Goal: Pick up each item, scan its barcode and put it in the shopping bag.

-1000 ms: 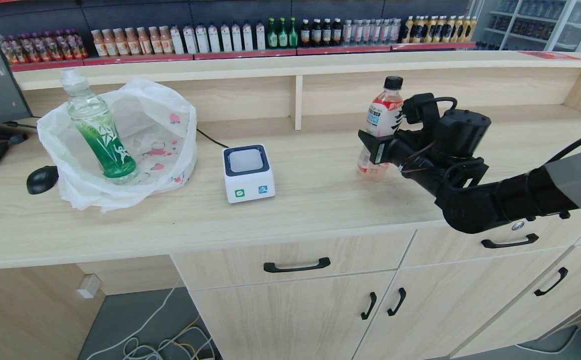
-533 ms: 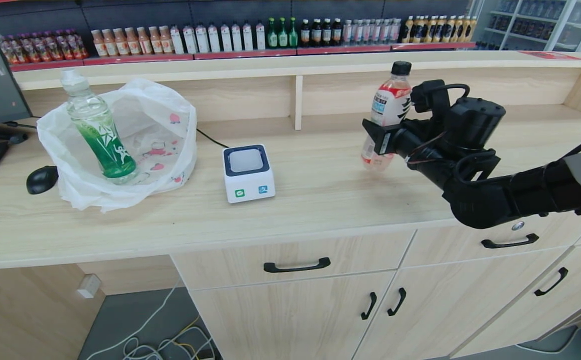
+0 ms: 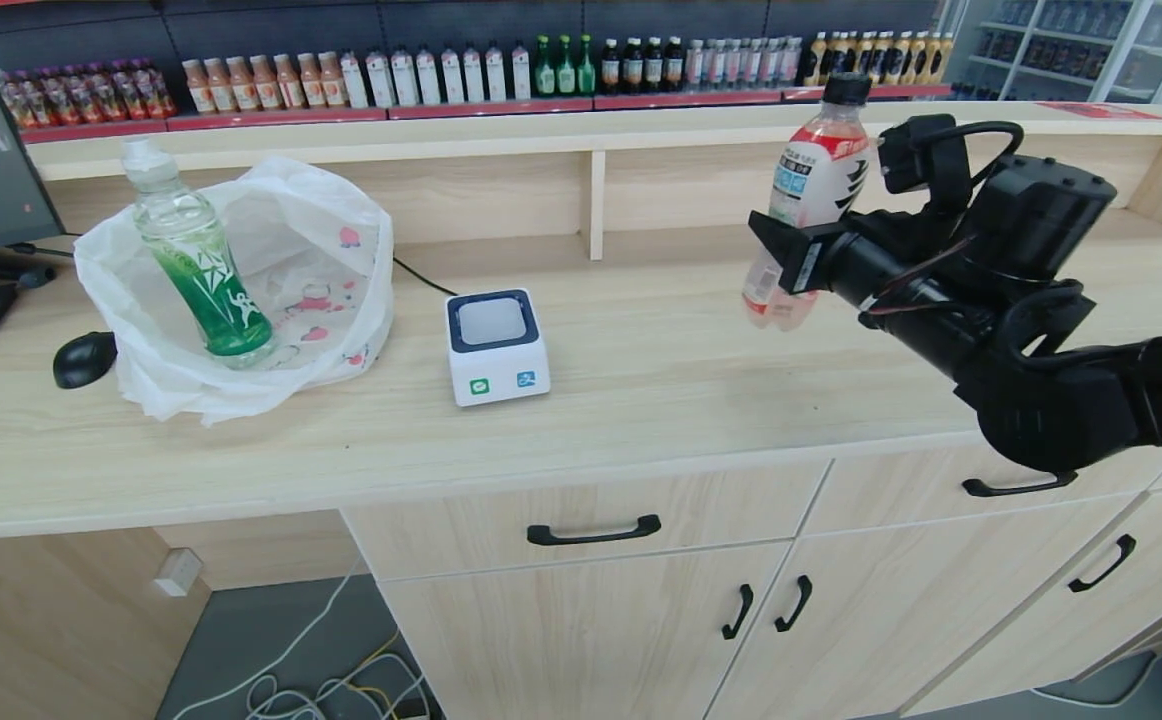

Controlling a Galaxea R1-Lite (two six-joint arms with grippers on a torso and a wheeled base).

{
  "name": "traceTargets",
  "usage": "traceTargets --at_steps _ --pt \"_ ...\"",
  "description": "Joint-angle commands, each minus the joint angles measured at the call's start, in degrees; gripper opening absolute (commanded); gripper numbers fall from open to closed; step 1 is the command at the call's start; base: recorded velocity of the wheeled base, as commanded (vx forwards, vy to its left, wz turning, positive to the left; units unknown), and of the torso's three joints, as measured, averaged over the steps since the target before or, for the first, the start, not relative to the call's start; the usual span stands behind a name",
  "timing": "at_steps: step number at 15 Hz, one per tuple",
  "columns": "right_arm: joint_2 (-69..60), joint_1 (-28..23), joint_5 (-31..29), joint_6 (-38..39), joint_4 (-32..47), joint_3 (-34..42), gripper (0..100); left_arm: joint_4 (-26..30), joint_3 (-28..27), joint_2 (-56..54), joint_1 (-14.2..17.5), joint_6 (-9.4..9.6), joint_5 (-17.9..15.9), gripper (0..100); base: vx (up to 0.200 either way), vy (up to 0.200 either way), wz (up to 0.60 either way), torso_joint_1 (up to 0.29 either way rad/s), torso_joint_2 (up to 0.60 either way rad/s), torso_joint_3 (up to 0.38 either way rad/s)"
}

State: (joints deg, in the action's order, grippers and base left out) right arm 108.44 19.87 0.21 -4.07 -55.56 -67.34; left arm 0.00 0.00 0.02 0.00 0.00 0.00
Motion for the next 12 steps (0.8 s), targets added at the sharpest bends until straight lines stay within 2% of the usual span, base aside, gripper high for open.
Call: traceTargets --at_steps 1,9,12 --pt "-6.1 0.3 0.1 0.0 -0.1 4.3 0 0.0 0.0 0.0 0.0 0.0 0.0 100 0.0 0.0 0.0 0.0 0.0 0.0" --pt "-20.7 3.2 0.1 0.6 -0.2 21.9 0 0.0 0.0 0.0 0.0 0.0 0.0 100 0.0 0.0 0.0 0.0 0.0 0.0" --pt "-22.6 3.2 0.3 4.2 -0.3 24.5 0 0.0 0.0 0.0 0.0 0.0 0.0 100 0.0 0.0 0.0 0.0 0.0 0.0"
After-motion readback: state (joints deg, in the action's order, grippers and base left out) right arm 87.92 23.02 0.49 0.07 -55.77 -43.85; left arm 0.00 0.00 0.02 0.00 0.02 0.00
